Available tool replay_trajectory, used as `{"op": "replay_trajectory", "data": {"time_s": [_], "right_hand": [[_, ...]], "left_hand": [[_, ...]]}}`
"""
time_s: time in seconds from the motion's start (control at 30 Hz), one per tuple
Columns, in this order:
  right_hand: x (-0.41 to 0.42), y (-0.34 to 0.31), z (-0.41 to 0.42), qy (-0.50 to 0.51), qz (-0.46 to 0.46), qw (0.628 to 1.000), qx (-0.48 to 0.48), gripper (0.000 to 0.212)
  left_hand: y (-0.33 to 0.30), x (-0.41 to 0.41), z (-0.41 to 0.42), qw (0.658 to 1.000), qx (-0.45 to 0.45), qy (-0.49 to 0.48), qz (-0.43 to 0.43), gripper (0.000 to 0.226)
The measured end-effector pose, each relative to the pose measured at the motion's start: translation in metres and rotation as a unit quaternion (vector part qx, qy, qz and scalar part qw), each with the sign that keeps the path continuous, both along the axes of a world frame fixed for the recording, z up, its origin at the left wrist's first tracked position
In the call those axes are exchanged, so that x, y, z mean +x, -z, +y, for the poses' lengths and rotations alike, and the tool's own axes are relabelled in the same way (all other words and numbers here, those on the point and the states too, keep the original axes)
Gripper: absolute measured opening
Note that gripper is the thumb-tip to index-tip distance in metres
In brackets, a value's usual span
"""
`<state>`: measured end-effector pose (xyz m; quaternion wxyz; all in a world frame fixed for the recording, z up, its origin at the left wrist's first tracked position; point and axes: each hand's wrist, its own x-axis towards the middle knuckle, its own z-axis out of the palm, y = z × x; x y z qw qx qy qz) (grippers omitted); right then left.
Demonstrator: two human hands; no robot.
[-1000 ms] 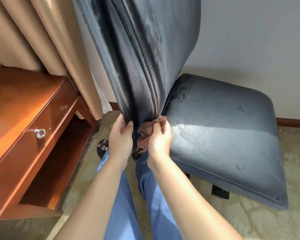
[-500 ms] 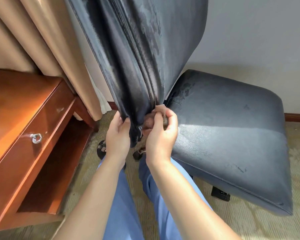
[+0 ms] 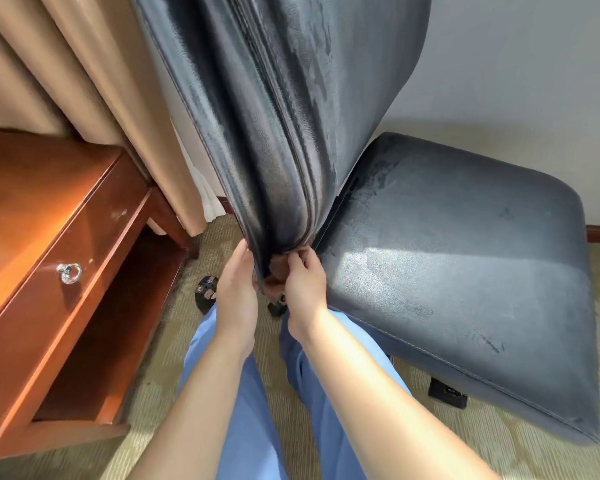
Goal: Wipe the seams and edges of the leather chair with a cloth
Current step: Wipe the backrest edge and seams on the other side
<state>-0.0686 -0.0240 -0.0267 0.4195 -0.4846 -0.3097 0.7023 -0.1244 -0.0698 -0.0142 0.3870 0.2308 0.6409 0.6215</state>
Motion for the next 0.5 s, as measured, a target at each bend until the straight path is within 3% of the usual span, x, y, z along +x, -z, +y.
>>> {"op": "replay_trajectory", "data": {"time_s": [0.13, 0.23, 0.43, 0.5], "right_hand": [[0.0, 0.019, 0.006, -0.033, -0.187, 0.974, 0.126, 0.021], [0.002, 0.029, 0.008, -0.058, -0.253, 0.957, 0.13, 0.026], [-0.002, 0.031, 0.012, -0.093, -0.133, 0.984, -0.079, 0.024], [-0.005, 0.036, 0.004, -0.047, -0.121, 0.99, -0.048, 0.028]], "left_hand": [[0.01, -0.002, 0.002, 1.0, -0.023, -0.003, -0.002, 0.035], [0.015, -0.003, 0.004, 0.999, -0.041, -0.03, -0.007, 0.04], [0.009, 0.0, 0.002, 0.999, -0.042, -0.009, 0.0, 0.039], [0.007, -0.002, 0.001, 0.999, -0.042, 0.004, -0.009, 0.037]]}}
